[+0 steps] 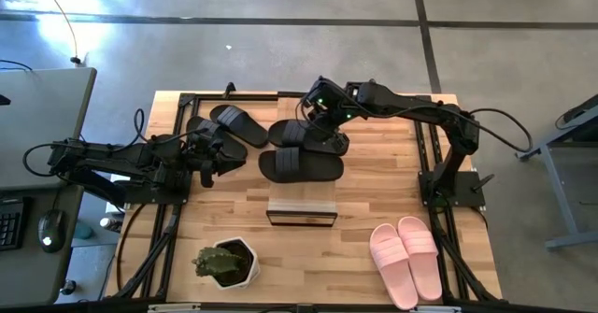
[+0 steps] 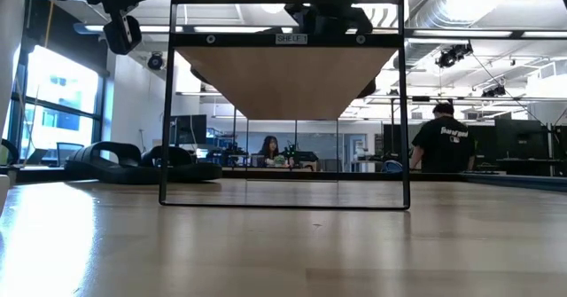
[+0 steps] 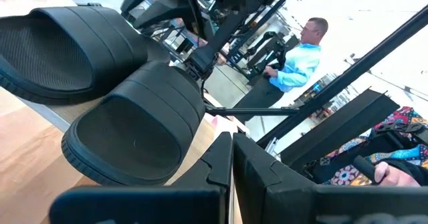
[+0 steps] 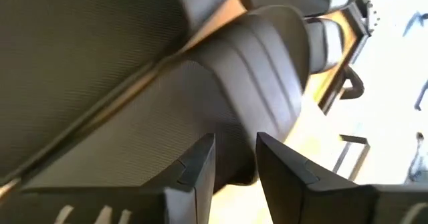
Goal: Pick and place slides into the shelf
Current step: Put the black slipper on the shelf
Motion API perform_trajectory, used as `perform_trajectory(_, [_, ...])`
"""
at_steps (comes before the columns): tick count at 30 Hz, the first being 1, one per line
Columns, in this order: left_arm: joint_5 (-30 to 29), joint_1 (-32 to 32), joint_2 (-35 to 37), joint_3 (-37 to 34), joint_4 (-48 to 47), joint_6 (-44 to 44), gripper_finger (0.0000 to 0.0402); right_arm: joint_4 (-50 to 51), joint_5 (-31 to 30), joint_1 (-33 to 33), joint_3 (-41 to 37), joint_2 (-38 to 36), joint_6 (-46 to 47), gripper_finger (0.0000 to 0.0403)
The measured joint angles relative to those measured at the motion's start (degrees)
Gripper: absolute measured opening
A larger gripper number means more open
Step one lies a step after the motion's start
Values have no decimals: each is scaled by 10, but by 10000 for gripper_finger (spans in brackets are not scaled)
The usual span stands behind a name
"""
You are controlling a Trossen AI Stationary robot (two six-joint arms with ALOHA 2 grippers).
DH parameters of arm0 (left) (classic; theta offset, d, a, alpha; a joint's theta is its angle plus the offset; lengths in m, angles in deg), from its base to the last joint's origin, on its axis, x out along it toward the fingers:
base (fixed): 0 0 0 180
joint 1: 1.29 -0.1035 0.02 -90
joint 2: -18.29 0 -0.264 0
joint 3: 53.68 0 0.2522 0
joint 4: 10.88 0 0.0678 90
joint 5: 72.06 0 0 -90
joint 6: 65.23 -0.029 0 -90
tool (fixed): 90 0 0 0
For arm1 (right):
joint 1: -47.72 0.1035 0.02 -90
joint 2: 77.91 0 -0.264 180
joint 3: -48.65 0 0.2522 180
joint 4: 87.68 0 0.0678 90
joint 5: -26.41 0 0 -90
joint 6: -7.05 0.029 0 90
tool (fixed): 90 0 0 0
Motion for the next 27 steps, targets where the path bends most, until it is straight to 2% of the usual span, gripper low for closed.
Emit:
perform_trajectory(4, [-22,0,-3,0,-29,13,3,11,2,1,0,-18,40,99])
perform_trajectory(9, [-103,-1,-14,0,-114,59,3,23,-46,1,0,-73,157,95])
perform_trajectory(13, [-145,-1,-22,0,-119,62,3,52,-45,-4,0,-130,325,70])
perform_trajectory(17, [-181,-10,-22,0,-120,60,3,113,19,-22,0,-171,498,30])
perform_trajectory(19, [-172,-28,-22,0,-121,60,3,154,19,-21,0,-183,552,9])
perform_trajectory(22, [-126,-64,-25,0,-129,59,3,180,-48,8,-19,-197,613,6])
perform_trajectory(24, [-93,-85,-27,0,-134,59,3,155,-67,26,-73,-223,649,2])
perform_trajectory(27, [-62,-113,-30,0,-127,59,3,40,-55,48,-201,-293,713,1])
